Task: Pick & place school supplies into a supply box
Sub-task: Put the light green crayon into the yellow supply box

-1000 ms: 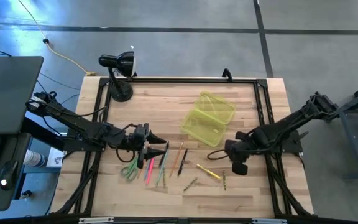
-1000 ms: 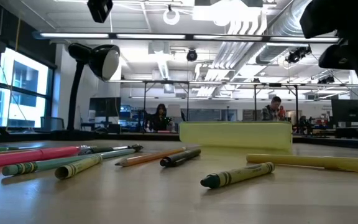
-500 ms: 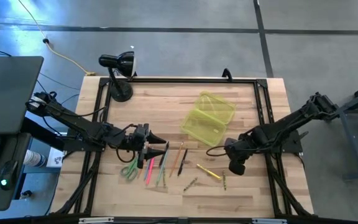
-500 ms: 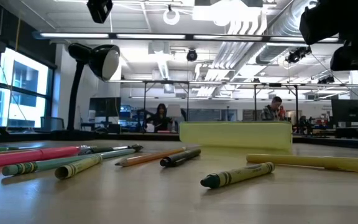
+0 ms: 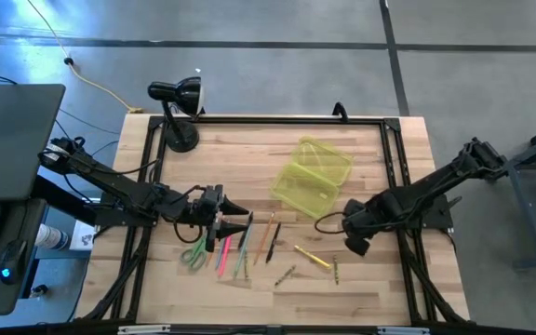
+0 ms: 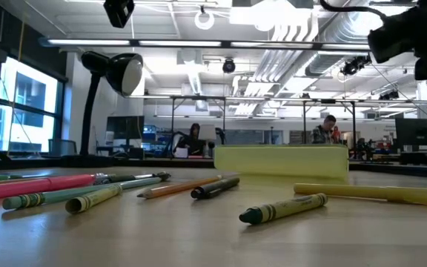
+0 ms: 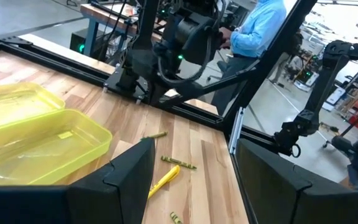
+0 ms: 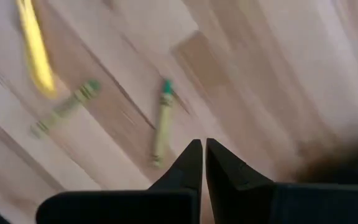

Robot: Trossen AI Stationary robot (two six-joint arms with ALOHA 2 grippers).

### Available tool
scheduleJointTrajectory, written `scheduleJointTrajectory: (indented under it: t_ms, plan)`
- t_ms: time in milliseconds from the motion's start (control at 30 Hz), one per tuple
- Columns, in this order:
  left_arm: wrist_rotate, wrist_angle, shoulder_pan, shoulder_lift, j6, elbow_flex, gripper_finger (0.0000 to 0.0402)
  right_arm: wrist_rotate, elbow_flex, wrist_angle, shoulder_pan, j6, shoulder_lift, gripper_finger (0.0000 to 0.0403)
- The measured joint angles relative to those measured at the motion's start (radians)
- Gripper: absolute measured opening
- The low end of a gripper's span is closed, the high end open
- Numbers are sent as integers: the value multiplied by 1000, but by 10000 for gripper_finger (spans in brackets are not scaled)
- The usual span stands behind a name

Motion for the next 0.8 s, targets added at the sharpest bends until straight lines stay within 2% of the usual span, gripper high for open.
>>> scheduleJointTrajectory:
  t_ms: [67,267,500,667,800]
  plan:
    - [0,0,0,0,0,0,260,18,0,19,11,99,0,1]
    - [0,0,0,0,0,0,260,129,0,16,87,228,0,22]
    - [0,0,0,0,0,0,260,247,0,79,238,338,0,64]
    - [0,0,0,0,0,0,260,450,0,68,394,382,1,81]
    - [0,-1,0,0,0,0,260,594,0,73,492,427,52,102]
